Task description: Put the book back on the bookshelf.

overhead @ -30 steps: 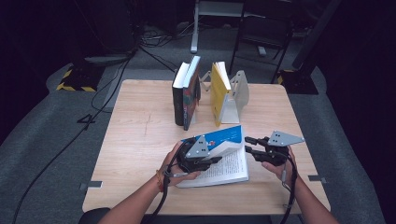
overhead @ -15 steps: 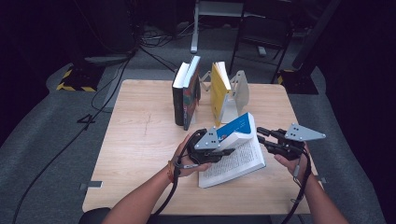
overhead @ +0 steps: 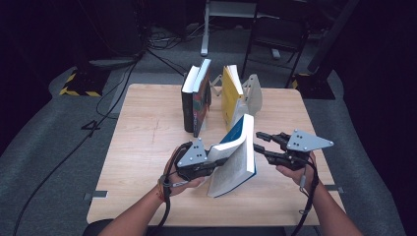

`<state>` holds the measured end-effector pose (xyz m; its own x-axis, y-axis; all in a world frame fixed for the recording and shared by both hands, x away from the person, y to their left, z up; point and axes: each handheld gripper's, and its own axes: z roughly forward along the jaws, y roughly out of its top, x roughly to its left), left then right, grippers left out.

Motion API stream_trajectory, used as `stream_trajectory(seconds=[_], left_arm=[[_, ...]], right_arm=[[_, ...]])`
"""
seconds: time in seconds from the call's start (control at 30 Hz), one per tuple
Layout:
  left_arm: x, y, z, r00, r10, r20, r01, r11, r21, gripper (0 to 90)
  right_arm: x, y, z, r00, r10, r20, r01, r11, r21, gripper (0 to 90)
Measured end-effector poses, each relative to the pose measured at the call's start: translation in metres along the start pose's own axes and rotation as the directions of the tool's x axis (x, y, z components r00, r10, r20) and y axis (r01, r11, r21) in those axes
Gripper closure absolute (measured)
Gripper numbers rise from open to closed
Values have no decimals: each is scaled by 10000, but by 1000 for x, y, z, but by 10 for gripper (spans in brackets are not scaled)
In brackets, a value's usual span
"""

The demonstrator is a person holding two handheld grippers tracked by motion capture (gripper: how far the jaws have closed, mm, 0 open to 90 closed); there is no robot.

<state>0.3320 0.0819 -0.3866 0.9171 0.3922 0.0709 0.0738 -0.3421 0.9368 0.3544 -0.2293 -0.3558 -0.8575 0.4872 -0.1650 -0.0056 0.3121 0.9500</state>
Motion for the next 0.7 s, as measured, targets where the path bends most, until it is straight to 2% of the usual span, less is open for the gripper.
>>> stream_trajectory(seconds=[0.1,0.13,0.17,0.2,0.27,0.3,0.37,0.4,0.57,0.63,0.67,0.7], left_arm=[[-2,-8,-6,9991,-30,-415,28,10000,-53,715],[-2,-8,-6,9991,-30,-415,28,10000,-53,684],[-3,-10,-7,9988,27,-482,-27,10000,-1,684],[-6,-14,-6,9981,-25,-623,34,9999,141,623],[-8,-16,-5,9971,-21,-761,38,9998,218,574],[-9,-18,-4,9962,33,-875,5,9991,431,574],[-10,-23,-1,9962,42,-868,26,9969,781,528],[-10,-26,0,9961,-76,-884,142,9971,742,521],[-8,-36,9,9971,-379,-665,457,9916,1208,480],[-7,-38,12,9979,-428,-486,491,9895,1361,517],[-6,-39,12,9983,-292,-495,357,9901,1355,577],[-4,-39,13,9984,-379,-411,431,9902,1331,612]], right_arm=[[8,2,6,9999,-67,-115,67,10000,31,545],[9,2,8,9997,-59,-225,60,10000,57,521],[9,2,8,9997,-59,-225,60,10000,57,521],[11,1,12,9991,74,-411,-70,9999,111,499],[12,0,14,9986,93,-529,-85,9999,141,488],[15,-2,16,9979,117,-638,-104,9997,201,485],[20,-5,21,9972,69,-743,-45,9995,318,473],[21,-6,23,9966,84,-814,-57,9994,341,462],[21,-12,29,9953,336,-906,-275,9973,684,429],[19,-15,32,9949,451,-902,-371,9953,893,427],[18,-17,33,9968,419,-688,-343,9935,1082,427],[16,-17,34,9977,385,-563,-319,9930,1140,427]])
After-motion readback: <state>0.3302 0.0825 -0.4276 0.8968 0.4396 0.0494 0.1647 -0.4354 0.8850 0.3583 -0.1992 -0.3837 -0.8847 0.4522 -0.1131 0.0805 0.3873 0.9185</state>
